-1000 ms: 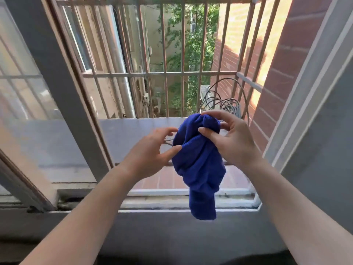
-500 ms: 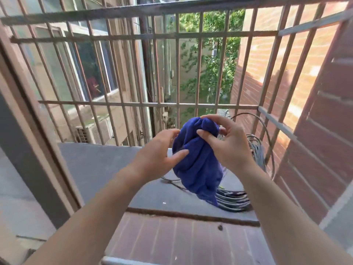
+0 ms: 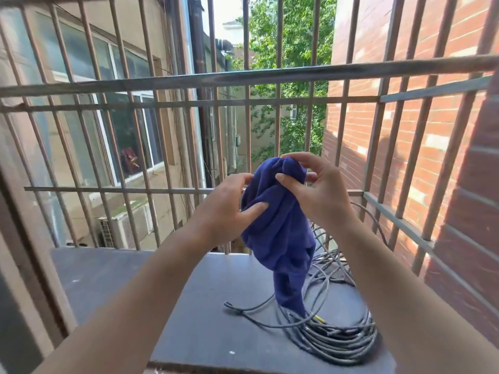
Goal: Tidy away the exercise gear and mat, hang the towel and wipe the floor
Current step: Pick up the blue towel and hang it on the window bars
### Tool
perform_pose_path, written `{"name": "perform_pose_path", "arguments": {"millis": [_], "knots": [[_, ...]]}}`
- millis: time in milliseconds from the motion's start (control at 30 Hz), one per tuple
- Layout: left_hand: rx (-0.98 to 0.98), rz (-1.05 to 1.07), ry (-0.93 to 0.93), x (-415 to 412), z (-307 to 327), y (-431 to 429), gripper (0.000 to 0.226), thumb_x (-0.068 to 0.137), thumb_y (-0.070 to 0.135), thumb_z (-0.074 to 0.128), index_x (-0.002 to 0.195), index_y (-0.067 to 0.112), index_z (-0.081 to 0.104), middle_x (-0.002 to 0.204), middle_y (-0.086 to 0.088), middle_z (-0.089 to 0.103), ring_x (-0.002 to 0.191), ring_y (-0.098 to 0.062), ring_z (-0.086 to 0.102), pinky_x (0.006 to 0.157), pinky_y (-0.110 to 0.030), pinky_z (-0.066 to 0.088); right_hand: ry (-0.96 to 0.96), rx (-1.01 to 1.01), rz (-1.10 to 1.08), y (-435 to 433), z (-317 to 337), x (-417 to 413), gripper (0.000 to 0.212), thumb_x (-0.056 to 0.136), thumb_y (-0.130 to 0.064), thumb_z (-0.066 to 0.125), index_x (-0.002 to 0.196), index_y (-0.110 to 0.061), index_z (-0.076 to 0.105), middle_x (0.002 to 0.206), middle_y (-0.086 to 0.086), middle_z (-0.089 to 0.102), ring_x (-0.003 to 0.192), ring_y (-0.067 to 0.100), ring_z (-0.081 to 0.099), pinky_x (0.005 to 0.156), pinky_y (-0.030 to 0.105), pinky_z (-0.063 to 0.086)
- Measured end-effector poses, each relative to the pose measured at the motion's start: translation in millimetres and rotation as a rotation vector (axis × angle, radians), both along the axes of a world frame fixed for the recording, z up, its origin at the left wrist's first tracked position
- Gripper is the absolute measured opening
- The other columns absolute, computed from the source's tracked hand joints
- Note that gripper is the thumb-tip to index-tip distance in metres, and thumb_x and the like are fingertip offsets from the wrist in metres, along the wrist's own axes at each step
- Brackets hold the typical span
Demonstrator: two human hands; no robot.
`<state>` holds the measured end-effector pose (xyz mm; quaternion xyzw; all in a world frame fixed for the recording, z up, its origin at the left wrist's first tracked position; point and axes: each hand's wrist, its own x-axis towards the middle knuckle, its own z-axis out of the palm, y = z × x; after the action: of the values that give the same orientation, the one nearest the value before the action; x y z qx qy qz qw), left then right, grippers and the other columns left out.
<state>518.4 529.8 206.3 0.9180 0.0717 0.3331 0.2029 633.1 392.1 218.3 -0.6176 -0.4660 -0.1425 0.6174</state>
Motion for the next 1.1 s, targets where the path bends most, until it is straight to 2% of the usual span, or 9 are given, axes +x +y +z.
{"name": "perform_pose_path", "arguments": {"millis": [267, 433, 533, 600, 700, 900, 1100], "knots": [[-0.031, -0.041, -0.081, 11.3, 22.1, 14.5, 0.055, 0.084, 0.042, 0.062, 0.131, 0.022, 0.043, 0.125, 0.005, 0.053, 0.108, -0.009, 0.052, 0.089, -0.027, 0.047, -0.050, 0.050, 0.039, 14.1, 33.2, 10.5, 0.032, 0.077, -0.013, 0.074, 0.089, -0.040, 0.061, 0.085, -0.024, 0.065, 0.079, -0.004, 0.061, 0.070, 0.012, 0.047], [-0.041, -0.063, -0.102, 17.8, 36.1, 19.8, 0.060, 0.083, 0.042, 0.063, 0.135, 0.025, 0.039, 0.130, 0.008, 0.050, 0.108, -0.005, 0.051, 0.085, -0.021, 0.043, -0.062, 0.042, 0.056, 18.5, 42.7, 14.5, 0.031, 0.079, -0.010, 0.072, 0.089, -0.038, 0.061, 0.085, -0.020, 0.065, 0.077, -0.006, 0.061, 0.065, 0.010, 0.047], [-0.051, -0.081, -0.091, 24.3, 41.8, 22.6, 0.061, 0.083, 0.044, 0.062, 0.136, 0.027, 0.038, 0.131, 0.008, 0.051, 0.112, -0.007, 0.051, 0.091, -0.026, 0.046, -0.046, 0.038, 0.072, 20.4, 45.2, 18.6, 0.028, 0.080, -0.008, 0.070, 0.091, -0.033, 0.062, 0.083, -0.019, 0.065, 0.075, -0.009, 0.061, 0.063, 0.007, 0.045], [-0.079, -0.094, -0.075, 28.3, 43.2, 24.1, 0.060, 0.084, 0.045, 0.061, 0.136, 0.026, 0.039, 0.129, 0.008, 0.053, 0.114, -0.008, 0.052, 0.094, -0.033, 0.048, -0.036, 0.021, 0.078, 22.0, 45.6, 22.8, 0.025, 0.081, -0.009, 0.069, 0.095, -0.029, 0.064, 0.087, -0.017, 0.066, 0.076, -0.007, 0.062, 0.064, 0.009, 0.047], [-0.153, -0.132, -0.062, 32.6, 44.4, 26.2, 0.052, 0.086, 0.044, 0.058, 0.132, 0.026, 0.043, 0.122, 0.009, 0.057, 0.110, -0.008, 0.054, 0.091, -0.037, 0.052, -0.041, 0.005, 0.076, 26.0, 45.5, 28.4, 0.024, 0.081, -0.011, 0.070, 0.097, -0.027, 0.066, 0.091, -0.016, 0.067, 0.080, -0.001, 0.063, 0.069, 0.013, 0.049], [-0.241, -0.184, -0.070, 35.1, 47.2, 31.7, 0.029, 0.091, 0.032, 0.055, 0.120, 0.030, 0.050, 0.109, 0.020, 0.058, 0.104, 0.001, 0.054, 0.088, -0.035, 0.053, -0.048, -0.045, 0.060, 38.1, 40.7, 41.0, 0.024, 0.080, -0.016, 0.071, 0.102, -0.025, 0.067, 0.095, -0.015, 0.068, 0.089, 0.004, 0.063, 0.079, 0.019, 0.050], [-0.203, -0.143, -0.053, 43.0, 45.4, 37.8, 0.030, 0.090, 0.029, 0.058, 0.120, 0.028, 0.051, 0.104, 0.019, 0.059, 0.096, 0.004, 0.055, 0.085, -0.031, 0.053, -0.009, -0.030, 0.105, 46.9, 32.3, 44.9, 0.024, 0.081, -0.012, 0.070, 0.102, -0.023, 0.068, 0.093, -0.014, 0.069, 0.086, 0.006, 0.064, 0.077, 0.019, 0.052]]}}
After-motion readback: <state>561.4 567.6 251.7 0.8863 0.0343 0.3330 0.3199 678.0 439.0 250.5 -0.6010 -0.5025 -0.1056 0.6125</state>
